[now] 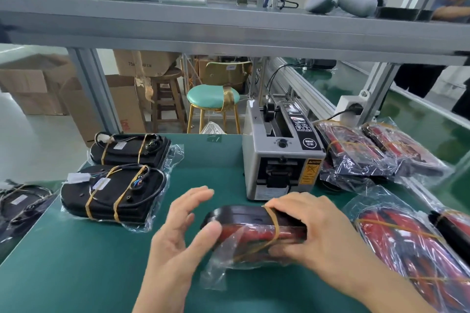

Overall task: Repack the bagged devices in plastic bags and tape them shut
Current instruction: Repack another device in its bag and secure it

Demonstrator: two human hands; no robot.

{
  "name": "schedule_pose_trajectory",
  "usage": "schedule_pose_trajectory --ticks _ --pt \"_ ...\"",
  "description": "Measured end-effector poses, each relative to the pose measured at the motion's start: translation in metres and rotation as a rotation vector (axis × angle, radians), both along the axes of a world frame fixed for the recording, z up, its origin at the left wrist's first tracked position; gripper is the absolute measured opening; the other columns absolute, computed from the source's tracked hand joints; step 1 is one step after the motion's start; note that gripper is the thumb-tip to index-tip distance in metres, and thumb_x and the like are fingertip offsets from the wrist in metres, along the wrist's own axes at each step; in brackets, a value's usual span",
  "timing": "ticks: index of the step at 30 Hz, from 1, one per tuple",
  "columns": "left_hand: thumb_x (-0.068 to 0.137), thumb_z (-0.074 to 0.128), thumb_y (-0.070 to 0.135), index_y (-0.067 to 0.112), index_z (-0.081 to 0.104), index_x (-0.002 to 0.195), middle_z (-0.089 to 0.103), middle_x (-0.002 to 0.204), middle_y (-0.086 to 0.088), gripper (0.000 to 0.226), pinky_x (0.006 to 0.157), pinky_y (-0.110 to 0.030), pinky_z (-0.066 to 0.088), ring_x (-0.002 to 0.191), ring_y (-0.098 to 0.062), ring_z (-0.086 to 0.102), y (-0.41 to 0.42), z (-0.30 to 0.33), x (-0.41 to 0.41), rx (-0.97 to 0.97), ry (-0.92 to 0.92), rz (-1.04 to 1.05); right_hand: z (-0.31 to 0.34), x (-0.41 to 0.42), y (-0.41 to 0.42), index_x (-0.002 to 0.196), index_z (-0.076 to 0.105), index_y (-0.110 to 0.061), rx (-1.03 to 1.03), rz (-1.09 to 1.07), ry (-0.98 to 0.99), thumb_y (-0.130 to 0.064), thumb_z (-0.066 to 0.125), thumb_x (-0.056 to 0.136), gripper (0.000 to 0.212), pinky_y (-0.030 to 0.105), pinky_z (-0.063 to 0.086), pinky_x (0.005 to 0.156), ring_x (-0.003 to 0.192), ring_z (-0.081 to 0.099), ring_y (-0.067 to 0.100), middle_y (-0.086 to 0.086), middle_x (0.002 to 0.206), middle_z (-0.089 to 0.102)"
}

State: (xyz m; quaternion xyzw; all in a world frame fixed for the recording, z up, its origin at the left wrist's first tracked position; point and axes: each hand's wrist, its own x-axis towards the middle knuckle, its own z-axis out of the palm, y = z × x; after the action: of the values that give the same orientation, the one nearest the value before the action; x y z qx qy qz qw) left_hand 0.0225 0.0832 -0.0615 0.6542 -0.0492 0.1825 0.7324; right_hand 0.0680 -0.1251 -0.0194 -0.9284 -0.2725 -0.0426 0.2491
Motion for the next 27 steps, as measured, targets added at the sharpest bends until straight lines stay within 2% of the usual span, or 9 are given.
schedule_pose_trajectory --ticks 4,7,11,16,19,22,24,26,27 --pt "0.052 0.078 0.040 0.046 0.061 0.111 0.054 0.132 0.016 0.061 0.102 -0.026 0.041 0.124 -0.010 0.051 -0.012 -0.002 0.000 0.206 0.010 -0.043 -0.007 0.001 0.008 0.115 0.059 -0.040 -0.127 0.023 -0.059 -0.054 0.073 0.062 0.057 0.020 0.028 0.087 0.101 0.048 -0.003 -0.026 0.110 0.058" --pt "0.054 0.076 0.033 0.044 0.060 0.097 0.057 0.126 0.016 0.047 0.091 -0.015 0.043 0.117 -0.009 0.055 -0.015 -0.012 -0.001 0.283 -0.054 0.014 -0.008 0.002 0.011 0.113 0.059 -0.040 -0.122 0.009 -0.044 -0.055 0.069 0.059 0.056 0.018 0.027 0.086 0.097 0.047 -0.002 -0.026 0.107 0.059" --pt "0.064 0.072 0.025 0.028 0.063 0.073 0.063 0.122 0.006 0.013 0.086 -0.022 0.048 0.105 -0.015 0.062 -0.012 -0.023 0.000 0.321 -0.202 0.137 -0.009 0.006 0.013 0.114 0.058 -0.040 -0.140 0.016 -0.036 -0.055 0.070 0.060 0.058 0.019 0.026 0.087 0.098 0.046 -0.002 -0.025 0.107 0.059" --pt "0.060 0.074 0.030 0.023 0.064 0.054 0.064 0.122 0.002 0.014 0.093 -0.032 0.046 0.109 -0.021 0.061 -0.002 -0.029 0.001 0.251 -0.125 0.035 -0.010 0.011 0.024 0.116 0.056 -0.039 -0.192 0.025 -0.080 -0.051 0.069 0.068 0.051 0.024 0.025 0.081 0.099 0.048 0.002 -0.021 0.106 0.059" --pt "0.053 0.075 0.034 0.025 0.061 0.067 0.064 0.118 0.006 0.021 0.086 -0.023 0.048 0.103 -0.013 0.062 -0.004 -0.028 0.007 0.142 -0.032 0.058 -0.010 0.011 0.026 0.116 0.055 -0.037 -0.209 0.028 -0.098 -0.049 0.066 0.071 0.048 0.026 0.024 0.082 0.099 0.048 0.005 -0.018 0.107 0.058" --pt "0.047 0.080 0.032 0.047 0.063 0.098 0.062 0.116 0.018 0.055 0.080 -0.007 0.045 0.101 -0.001 0.061 -0.008 -0.024 0.012 0.277 0.013 0.005 -0.008 0.008 0.026 0.117 0.053 -0.036 -0.213 0.022 -0.081 -0.052 0.064 0.071 0.050 0.026 0.025 0.085 0.100 0.049 0.006 -0.017 0.108 0.060" --pt "0.050 0.076 0.040 0.046 0.063 0.106 0.061 0.112 0.019 0.058 0.083 -0.004 0.041 0.103 -0.001 0.059 -0.003 -0.022 0.014 0.427 -0.044 0.000 -0.002 0.007 0.023 0.120 0.055 -0.037 -0.175 0.039 0.023 -0.057 0.068 0.067 0.058 0.023 0.028 0.088 0.100 0.051 0.003 -0.019 0.109 0.062" --pt "0.051 0.077 0.042 0.042 0.067 0.103 0.063 0.108 0.018 0.053 0.085 -0.004 0.042 0.100 -0.001 0.060 0.007 -0.020 0.012 0.462 -0.078 0.003 0.007 0.008 0.017 0.116 0.063 -0.038 0.040 -0.002 0.218 -0.063 0.068 0.061 0.061 0.013 0.036 0.090 0.097 0.056 -0.006 -0.025 0.105 0.064" --pt "0.049 0.080 0.038 0.040 0.069 0.100 0.065 0.106 0.016 0.052 0.084 -0.005 0.043 0.097 -0.001 0.061 0.013 -0.020 0.010 0.436 -0.076 0.006 0.010 0.011 0.012 0.107 0.069 -0.037 0.190 -0.064 0.263 -0.062 0.067 0.064 0.049 0.007 0.039 0.083 0.093 0.058 -0.010 -0.027 0.098 0.066"
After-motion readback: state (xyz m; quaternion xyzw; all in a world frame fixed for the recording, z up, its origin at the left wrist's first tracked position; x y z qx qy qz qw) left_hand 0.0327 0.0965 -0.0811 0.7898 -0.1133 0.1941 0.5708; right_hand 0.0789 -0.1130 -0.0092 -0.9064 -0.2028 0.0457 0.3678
